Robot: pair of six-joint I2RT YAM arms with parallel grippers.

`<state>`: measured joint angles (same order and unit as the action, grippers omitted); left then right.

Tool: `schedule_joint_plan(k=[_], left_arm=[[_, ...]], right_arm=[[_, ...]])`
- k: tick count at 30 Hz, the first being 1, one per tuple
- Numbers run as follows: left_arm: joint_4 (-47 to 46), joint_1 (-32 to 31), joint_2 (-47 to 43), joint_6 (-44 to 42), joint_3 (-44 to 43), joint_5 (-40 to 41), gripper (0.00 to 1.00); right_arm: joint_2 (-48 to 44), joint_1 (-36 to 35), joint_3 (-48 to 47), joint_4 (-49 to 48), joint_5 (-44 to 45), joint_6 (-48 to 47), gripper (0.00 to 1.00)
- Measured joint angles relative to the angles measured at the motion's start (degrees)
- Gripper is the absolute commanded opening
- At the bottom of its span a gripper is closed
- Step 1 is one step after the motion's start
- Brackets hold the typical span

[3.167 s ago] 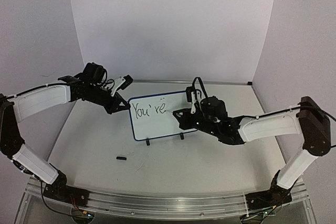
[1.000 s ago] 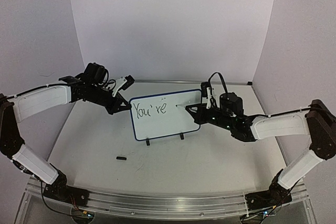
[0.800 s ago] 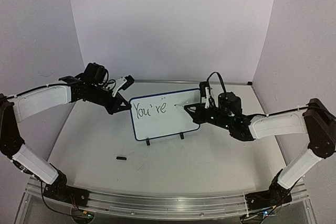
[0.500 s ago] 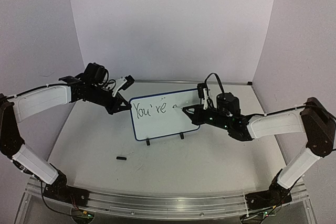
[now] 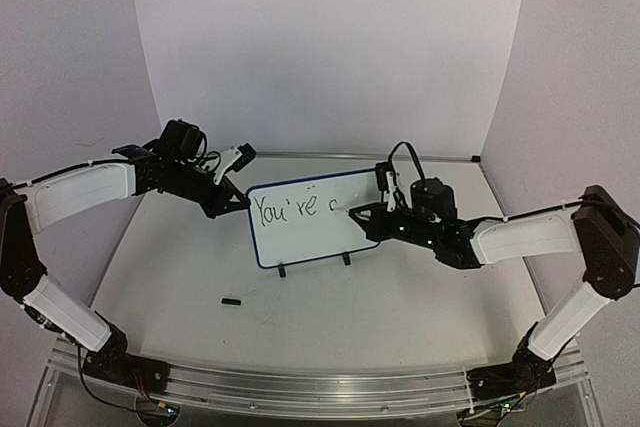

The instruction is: Write a sentence on the whiteboard

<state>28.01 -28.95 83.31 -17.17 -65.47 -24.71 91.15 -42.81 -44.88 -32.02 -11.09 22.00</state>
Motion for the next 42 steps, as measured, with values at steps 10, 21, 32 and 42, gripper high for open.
schedule_joint_plan(k=[10, 21, 32, 42], left_arm=[[0.00, 0.00, 0.00, -0.02, 0.00, 0.00, 0.00], [0.00, -0.04, 0.00, -0.42, 0.00, -0.02, 0.00], [0.00, -0.04, 0.00, -0.44, 0.00, 0.00, 0.00], [0.00, -0.04, 0.00, -0.43, 0.00, 0.02, 0.00]], right_arm=[[-2.17, -0.09, 0.00, 2.46, 2.71, -0.76, 0.00], [-4.48, 0.02, -0.13, 2.05, 4.26, -0.94, 0.00], [-3.57, 0.02, -0.11, 1.63, 3.85, 0.09, 0.00], [-2.01, 0.00, 0.44, 1.61, 3.42, 1.07, 0.00]])
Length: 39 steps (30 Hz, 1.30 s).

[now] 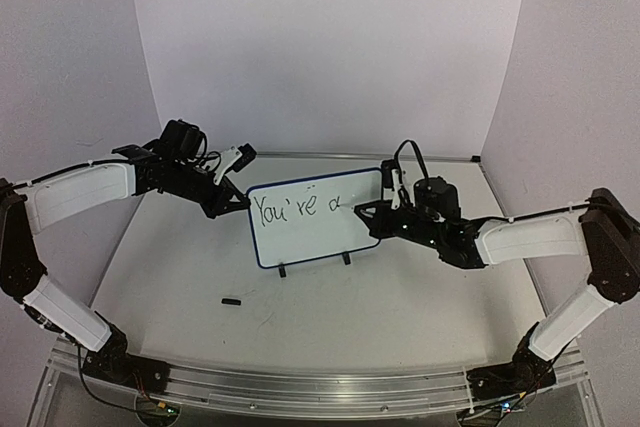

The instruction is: Write a sentence on the whiteboard

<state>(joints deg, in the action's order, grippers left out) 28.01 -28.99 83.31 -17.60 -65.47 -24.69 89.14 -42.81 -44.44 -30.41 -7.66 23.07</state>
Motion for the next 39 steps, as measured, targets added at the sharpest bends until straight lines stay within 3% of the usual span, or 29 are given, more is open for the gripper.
schedule_joint_plan(k=[15, 24, 30, 39], left_arm=[[0.02, -0.02, 0.00, 0.00, 0.00, -0.02, 0.00], [0.02, -0.07, 0.02, 0.06, -0.02, -0.02, 0.00], [0.02, -0.11, 0.00, 0.20, -0.02, 0.00, 0.00], [-0.09, -0.80, 0.02, 1.07, -0.02, 0.69, 0.00]], right_arm=[[-4.12, 0.02, 1.85, 1.81, 3.00, -0.39, 0.00], [-11.58, -0.32, 2.99, 1.57, -5.95, -2.45, 0.00], [-8.94, -5.92, 2.50, 2.99, -6.80, -3.78, 0.00], [3.05, -14.01, -3.49, 2.03, -3.67, -4.55, 0.00]])
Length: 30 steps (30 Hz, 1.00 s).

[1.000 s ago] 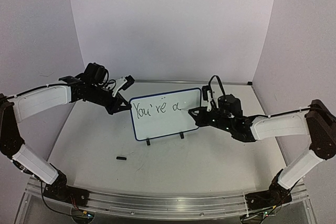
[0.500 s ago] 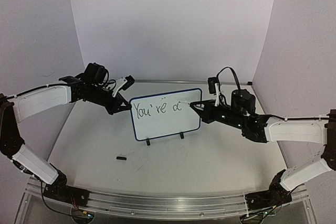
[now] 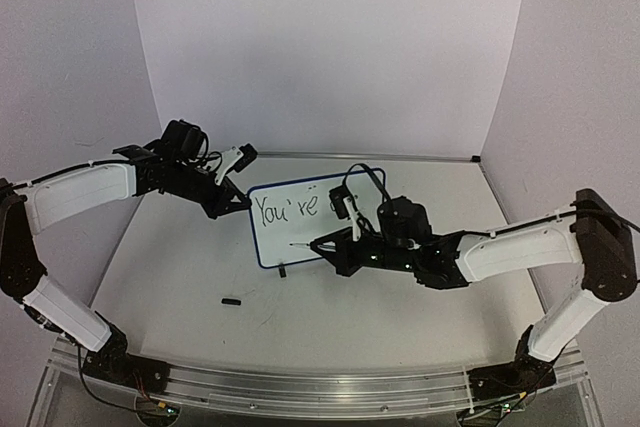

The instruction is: Write a sentence on the whiteboard

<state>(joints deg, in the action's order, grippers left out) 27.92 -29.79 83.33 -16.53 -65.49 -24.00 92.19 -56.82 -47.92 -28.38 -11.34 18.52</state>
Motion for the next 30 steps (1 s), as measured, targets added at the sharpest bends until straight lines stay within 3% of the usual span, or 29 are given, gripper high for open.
schedule_joint_plan(k=[10, 30], left_arm=[[-0.36, -0.30, -0.02, 0.04, 0.00, 0.66, 0.00], [-0.46, -0.56, -0.01, 0.04, 0.00, 1.17, 0.00]], right_arm=[[11.73, -3.07, -6.28, -3.59, 5.65, -0.25, 0.00], [20.10, -3.38, -13.44, -5.34, 10.17, -1.99, 0.00]])
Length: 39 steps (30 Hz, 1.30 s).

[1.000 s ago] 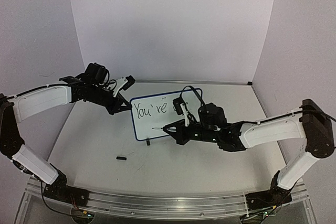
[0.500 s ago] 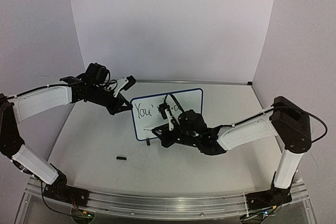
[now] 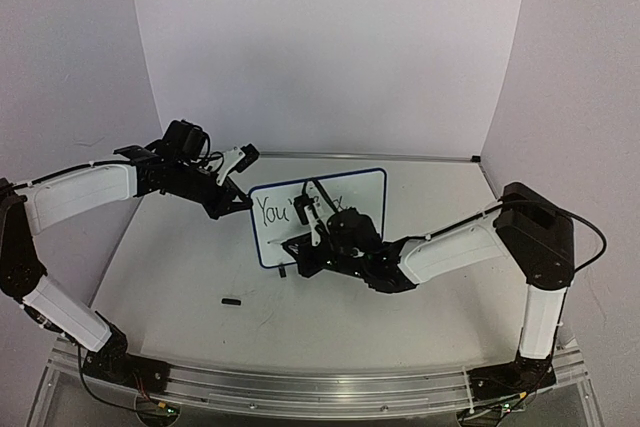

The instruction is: Write a sentence on the whiteboard

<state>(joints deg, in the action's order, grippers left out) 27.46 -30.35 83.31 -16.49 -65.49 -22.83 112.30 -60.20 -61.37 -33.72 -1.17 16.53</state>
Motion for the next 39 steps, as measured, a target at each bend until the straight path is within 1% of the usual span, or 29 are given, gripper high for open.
schedule_joint_plan(k=[6, 15, 25, 33, 39], left_arm=[[-0.02, 0.00, -0.01, 0.00, 0.00, 0.07, 0.00], [-0.02, 0.00, 0.01, 0.00, 0.00, 0.11, 0.00], [-0.02, -0.04, 0.02, 0.00, 0.00, 0.15, 0.00], [-0.04, -0.04, 0.02, 0.02, 0.00, 0.17, 0.00], [-0.04, -0.04, 0.02, 0.00, 0.00, 0.17, 0.00]], right_arm=[[0.22, -0.34, -0.13, 0.43, 1.96, 0.05, 0.00], [0.42, -0.37, 0.53, 0.79, 2.31, 1.31, 0.00], [2.99, -0.59, 0.64, 2.11, 2.09, 1.95, 0.00], [2.84, -0.66, 0.71, 2.20, 2.55, 1.94, 0.00], [0.98, -0.64, 1.16, 2.49, 3.78, 1.72, 0.00]])
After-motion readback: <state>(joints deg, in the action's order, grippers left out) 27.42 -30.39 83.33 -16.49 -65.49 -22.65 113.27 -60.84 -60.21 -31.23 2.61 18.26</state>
